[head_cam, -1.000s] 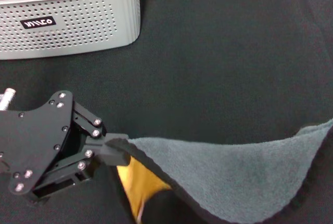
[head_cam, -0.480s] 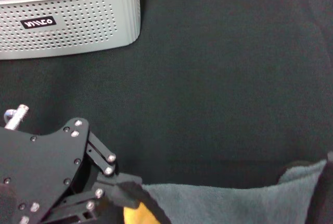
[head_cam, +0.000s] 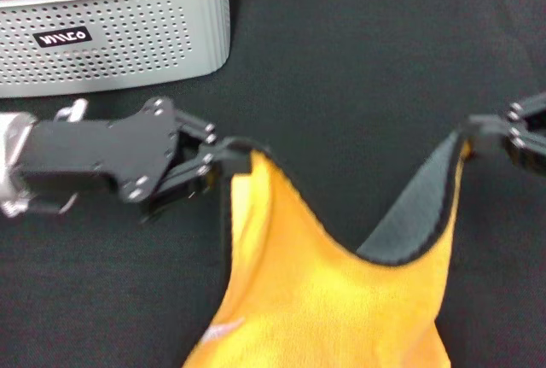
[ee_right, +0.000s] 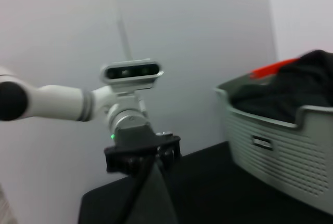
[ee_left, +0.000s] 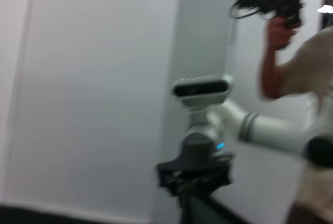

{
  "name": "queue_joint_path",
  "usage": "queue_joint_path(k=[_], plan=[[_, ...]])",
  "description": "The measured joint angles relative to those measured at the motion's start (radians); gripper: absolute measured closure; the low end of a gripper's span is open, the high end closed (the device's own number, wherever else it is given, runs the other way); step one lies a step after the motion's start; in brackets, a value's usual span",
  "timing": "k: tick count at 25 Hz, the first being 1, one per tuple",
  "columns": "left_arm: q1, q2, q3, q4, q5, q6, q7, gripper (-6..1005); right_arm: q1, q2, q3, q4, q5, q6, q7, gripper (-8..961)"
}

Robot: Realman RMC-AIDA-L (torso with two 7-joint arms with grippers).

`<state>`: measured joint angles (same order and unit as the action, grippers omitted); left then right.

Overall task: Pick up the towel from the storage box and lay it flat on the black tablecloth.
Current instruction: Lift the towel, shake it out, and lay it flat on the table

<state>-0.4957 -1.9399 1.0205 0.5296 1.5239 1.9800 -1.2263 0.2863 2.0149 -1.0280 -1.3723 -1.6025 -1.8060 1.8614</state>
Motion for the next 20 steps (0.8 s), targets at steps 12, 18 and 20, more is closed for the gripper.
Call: queue_joint_path(k=[12,18,20], plan=[[-0.035,-0.064,-0.037,-0.024,0.051,-0.414,0.185,986,0.332,-0.009,0.019,0.632,-0.113,0.355,-0.313,945],[-0.028,-0.091,-0.049,-0.036,0.055,-0.583,0.244,986,0.400,0.003,0.009,0.725,-0.182,0.507,-0.323,945],[-0.027,-0.096,-0.050,-0.047,0.054,-0.622,0.272,986,0.412,0.004,0.004,0.754,-0.183,0.543,-0.324,945]])
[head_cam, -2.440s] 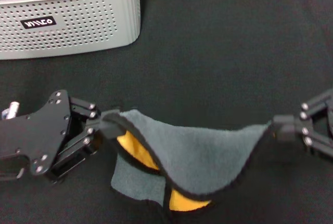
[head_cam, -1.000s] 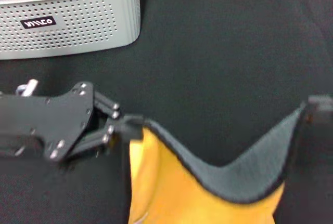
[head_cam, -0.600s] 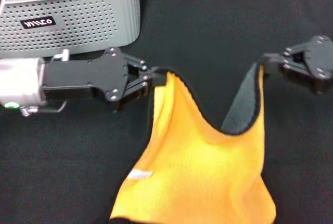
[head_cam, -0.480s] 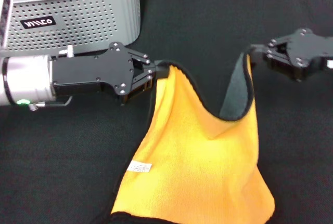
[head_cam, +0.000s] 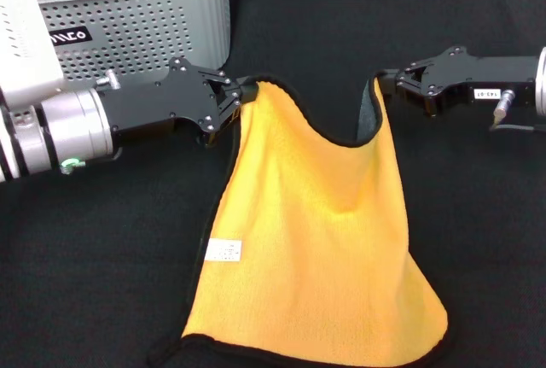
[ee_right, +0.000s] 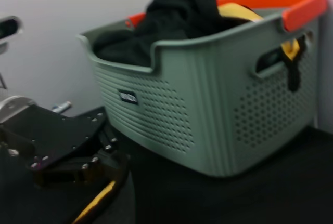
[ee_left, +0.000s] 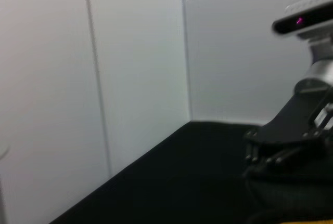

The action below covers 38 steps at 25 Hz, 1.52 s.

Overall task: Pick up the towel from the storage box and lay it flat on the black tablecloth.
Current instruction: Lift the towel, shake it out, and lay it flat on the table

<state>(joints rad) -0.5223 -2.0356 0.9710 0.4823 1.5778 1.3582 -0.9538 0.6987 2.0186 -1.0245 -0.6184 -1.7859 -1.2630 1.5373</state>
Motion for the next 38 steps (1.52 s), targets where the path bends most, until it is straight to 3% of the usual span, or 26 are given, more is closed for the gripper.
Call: queue_joint_path(k=[10,21,28,38], plan=[[0.025,-0.043,-0.078,-0.026,-0.014,-0.146,0.131,986,0.010,0.010,-0.052,0.057,0.014,0.154,0.002,945],[0.062,-0.051,-0.129,-0.033,-0.050,-0.156,0.211,986,0.050,0.009,-0.127,0.075,0.049,0.239,0.030,945],[0.065,-0.056,-0.131,-0.043,-0.059,-0.172,0.266,986,0.075,0.009,-0.263,0.073,0.050,0.393,0.111,945],[0.061,-0.060,-0.130,-0.119,-0.176,-0.185,0.438,986,0.090,0.009,-0.348,0.075,0.066,0.493,0.125,945]])
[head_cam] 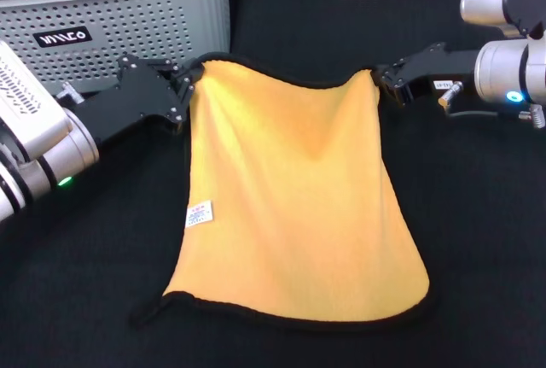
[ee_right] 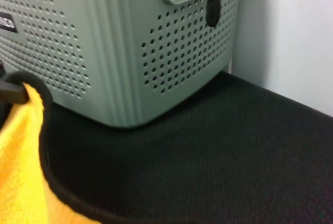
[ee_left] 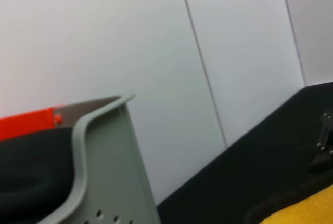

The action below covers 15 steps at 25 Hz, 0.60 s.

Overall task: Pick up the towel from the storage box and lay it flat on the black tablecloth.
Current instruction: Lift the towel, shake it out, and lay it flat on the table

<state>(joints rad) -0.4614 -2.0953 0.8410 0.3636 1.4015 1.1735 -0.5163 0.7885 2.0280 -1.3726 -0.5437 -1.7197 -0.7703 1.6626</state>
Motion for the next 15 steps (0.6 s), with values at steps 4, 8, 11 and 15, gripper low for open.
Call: queue_joint_path(k=[4,8,11,15], plan=[[0.001,-0.001,0.001,-0.041,-0.058,-0.004,0.086,986,0.007,0.000,-0.076,0.000,0.021,0.066,0.007,945],[-0.007,-0.004,0.001,-0.077,-0.085,-0.015,0.167,986,0.012,0.000,-0.115,-0.005,0.022,0.093,0.016,945],[-0.017,-0.006,0.001,-0.099,-0.088,-0.037,0.201,986,0.016,0.000,-0.121,-0.005,0.021,0.096,0.016,945],[-0.035,-0.008,0.002,-0.132,-0.107,-0.077,0.247,986,0.015,0.000,-0.145,-0.007,0.016,0.108,0.016,945]])
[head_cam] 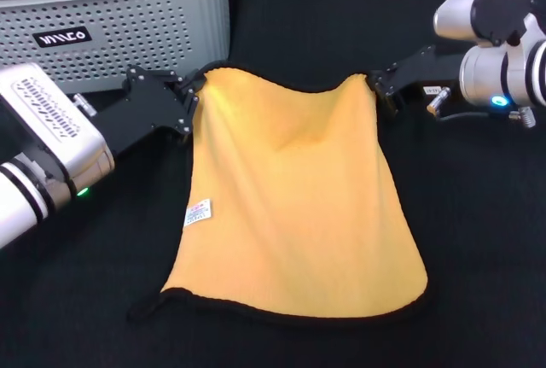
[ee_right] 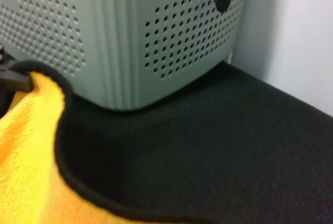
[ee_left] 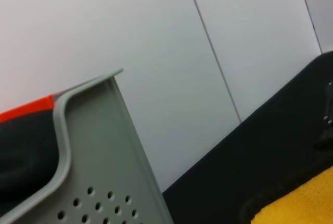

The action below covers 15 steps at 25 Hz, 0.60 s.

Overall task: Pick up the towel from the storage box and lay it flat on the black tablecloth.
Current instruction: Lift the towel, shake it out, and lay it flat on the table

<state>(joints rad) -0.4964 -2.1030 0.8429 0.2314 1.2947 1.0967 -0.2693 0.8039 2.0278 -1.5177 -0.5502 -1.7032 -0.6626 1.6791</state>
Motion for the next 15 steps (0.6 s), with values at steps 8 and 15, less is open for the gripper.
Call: queue_joint_path(k=[8,15], plan=[[-0.024,-0.003,0.002,-0.068,-0.094,-0.050,0.154,986,0.000,0.000,-0.068,-0.002,0.005,0.060,0.007,945],[-0.028,-0.003,0.003,-0.095,-0.171,-0.053,0.230,986,0.001,0.000,-0.080,-0.004,0.006,0.110,0.007,945]])
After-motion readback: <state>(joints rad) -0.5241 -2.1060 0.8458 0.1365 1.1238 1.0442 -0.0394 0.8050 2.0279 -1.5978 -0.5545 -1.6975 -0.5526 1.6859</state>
